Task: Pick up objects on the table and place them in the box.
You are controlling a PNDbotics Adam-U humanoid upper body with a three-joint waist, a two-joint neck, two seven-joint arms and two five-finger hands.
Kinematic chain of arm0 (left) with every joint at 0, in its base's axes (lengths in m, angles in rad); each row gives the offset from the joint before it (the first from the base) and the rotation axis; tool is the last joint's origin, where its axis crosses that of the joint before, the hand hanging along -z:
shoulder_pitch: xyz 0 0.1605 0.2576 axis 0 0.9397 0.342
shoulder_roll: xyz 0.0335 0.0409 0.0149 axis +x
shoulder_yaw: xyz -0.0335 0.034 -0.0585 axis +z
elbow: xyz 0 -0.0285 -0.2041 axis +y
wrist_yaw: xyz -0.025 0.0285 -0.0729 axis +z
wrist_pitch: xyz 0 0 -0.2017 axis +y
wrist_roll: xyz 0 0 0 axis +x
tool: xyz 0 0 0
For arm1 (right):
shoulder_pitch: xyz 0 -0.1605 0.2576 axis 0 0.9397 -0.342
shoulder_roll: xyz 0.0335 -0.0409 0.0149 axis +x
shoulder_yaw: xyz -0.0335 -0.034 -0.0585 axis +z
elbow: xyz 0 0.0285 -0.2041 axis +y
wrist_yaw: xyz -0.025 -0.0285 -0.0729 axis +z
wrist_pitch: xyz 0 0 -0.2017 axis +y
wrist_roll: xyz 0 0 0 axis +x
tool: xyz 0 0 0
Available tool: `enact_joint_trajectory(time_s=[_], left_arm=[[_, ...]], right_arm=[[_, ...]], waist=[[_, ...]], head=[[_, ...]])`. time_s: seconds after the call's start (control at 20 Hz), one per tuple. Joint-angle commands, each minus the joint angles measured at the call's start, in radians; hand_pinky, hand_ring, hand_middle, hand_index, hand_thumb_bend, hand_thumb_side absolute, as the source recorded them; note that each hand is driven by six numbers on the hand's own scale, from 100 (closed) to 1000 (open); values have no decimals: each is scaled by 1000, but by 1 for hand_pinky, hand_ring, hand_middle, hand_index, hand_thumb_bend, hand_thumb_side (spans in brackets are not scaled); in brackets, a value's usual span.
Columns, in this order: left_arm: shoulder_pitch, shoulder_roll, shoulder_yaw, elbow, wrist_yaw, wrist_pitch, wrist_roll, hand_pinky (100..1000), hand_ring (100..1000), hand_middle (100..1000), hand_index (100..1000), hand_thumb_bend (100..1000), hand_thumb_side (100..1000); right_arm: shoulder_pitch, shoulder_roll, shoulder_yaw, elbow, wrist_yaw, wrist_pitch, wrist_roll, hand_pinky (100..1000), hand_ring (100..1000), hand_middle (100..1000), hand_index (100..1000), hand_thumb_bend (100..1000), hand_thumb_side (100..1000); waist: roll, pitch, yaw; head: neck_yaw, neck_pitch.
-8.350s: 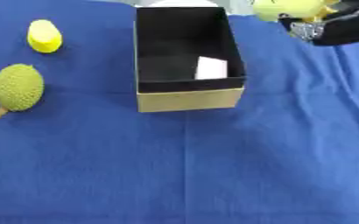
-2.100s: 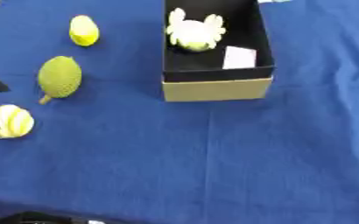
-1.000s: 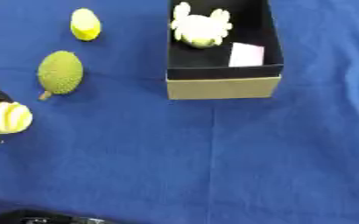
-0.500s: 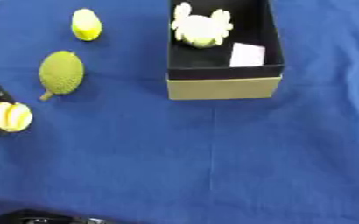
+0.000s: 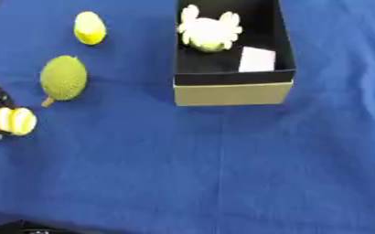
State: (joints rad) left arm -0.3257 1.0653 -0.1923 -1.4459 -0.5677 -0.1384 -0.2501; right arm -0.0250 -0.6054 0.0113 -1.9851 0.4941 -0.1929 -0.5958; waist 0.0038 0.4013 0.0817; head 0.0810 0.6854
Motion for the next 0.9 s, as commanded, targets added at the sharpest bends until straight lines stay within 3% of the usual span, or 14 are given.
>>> enact_joint_trajectory(time_s=[0.05, 0.45, 0.65, 0.7, 0.75, 0.9], left_arm=[[2, 52, 27, -61, 0, -3, 6, 696, 583, 489, 632, 312, 100], [-72, 97, 92, -252, 52, 31, -25, 705, 583, 497, 650, 292, 100], [-156, 76, 80, -334, 103, 35, -63, 709, 572, 492, 654, 231, 100], [-178, 69, 75, -353, 117, 35, -72, 710, 573, 495, 659, 135, 100], [-201, 61, 69, -371, 131, 34, -83, 713, 573, 495, 660, 213, 100], [-271, 20, 54, -391, 161, 42, -115, 718, 570, 494, 662, 188, 100]], right_arm=[[1, -13, -16, -15, -7, 5, -3, 750, 771, 717, 786, 100, 121], [-1, -23, -15, -15, -9, 1, 8, 752, 775, 723, 788, 100, 123], [-14, -33, -8, -15, -15, -9, 18, 751, 775, 723, 788, 100, 132], [-19, -36, -6, -15, -19, -11, 22, 751, 775, 722, 788, 100, 146], [-27, -39, -4, -15, -25, -13, 27, 751, 775, 722, 788, 100, 145], [-50, -51, 2, -15, -47, -19, 45, 749, 775, 722, 788, 100, 162]], waist=[[3, -19, 1], [19, -32, -12], [38, -40, -36], [44, -42, -44], [49, -43, -55], [68, -42, -88]], head=[[-4, -3], [-15, 6], [-4, 7], [1, 5], [8, 4], [32, -2]])
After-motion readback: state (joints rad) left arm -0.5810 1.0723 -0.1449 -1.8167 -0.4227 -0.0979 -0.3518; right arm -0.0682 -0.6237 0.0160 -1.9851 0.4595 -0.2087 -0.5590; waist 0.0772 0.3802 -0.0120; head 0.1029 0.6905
